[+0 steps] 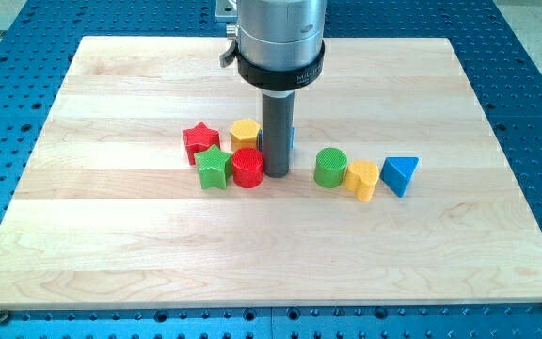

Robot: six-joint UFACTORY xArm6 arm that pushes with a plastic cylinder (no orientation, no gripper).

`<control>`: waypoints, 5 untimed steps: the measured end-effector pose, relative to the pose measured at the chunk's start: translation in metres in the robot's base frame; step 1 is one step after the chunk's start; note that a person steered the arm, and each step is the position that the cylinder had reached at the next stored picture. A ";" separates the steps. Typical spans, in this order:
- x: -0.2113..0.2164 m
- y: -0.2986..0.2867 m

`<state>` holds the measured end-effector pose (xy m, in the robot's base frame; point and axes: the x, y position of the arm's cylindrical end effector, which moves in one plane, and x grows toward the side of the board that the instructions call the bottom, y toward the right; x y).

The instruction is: Touch the left side of the green star

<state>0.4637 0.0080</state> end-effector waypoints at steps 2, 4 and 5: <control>0.049 0.026; 0.057 -0.048; 0.057 -0.091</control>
